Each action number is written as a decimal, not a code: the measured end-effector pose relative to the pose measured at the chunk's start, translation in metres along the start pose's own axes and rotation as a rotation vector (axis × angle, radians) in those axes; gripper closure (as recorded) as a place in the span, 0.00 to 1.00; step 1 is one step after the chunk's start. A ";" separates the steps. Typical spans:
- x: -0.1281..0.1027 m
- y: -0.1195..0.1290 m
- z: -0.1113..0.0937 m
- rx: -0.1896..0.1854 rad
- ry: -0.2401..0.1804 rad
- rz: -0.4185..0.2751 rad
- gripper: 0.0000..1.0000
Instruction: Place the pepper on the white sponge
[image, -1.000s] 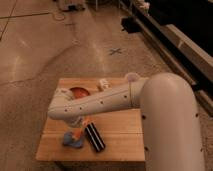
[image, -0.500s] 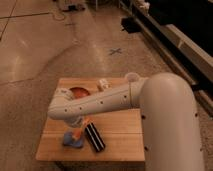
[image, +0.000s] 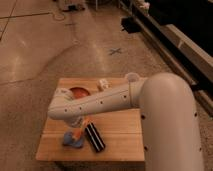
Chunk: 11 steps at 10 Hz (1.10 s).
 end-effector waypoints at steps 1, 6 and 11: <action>-0.002 -0.001 -0.001 -0.004 0.003 -0.014 0.96; -0.022 -0.008 -0.002 -0.016 -0.028 -0.091 0.69; -0.025 -0.012 -0.003 -0.002 -0.045 -0.128 0.28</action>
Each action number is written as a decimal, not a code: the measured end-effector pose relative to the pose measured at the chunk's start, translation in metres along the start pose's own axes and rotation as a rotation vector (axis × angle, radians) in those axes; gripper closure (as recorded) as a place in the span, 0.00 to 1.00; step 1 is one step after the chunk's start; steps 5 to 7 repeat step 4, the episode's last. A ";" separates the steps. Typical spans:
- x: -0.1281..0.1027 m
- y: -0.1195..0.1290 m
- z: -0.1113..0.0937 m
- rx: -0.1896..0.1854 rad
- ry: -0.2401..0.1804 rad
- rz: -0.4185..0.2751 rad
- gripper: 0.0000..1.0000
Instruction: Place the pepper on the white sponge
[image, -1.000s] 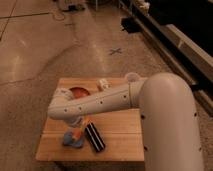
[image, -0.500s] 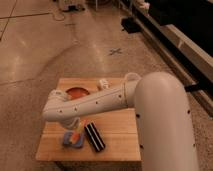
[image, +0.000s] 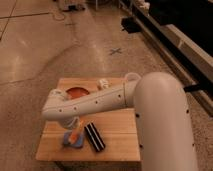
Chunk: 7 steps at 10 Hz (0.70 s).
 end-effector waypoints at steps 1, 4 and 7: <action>-0.001 0.000 -0.001 0.006 -0.002 -0.009 0.28; 0.000 -0.001 -0.002 0.011 0.002 -0.014 0.28; 0.000 -0.001 -0.002 0.011 0.002 -0.014 0.28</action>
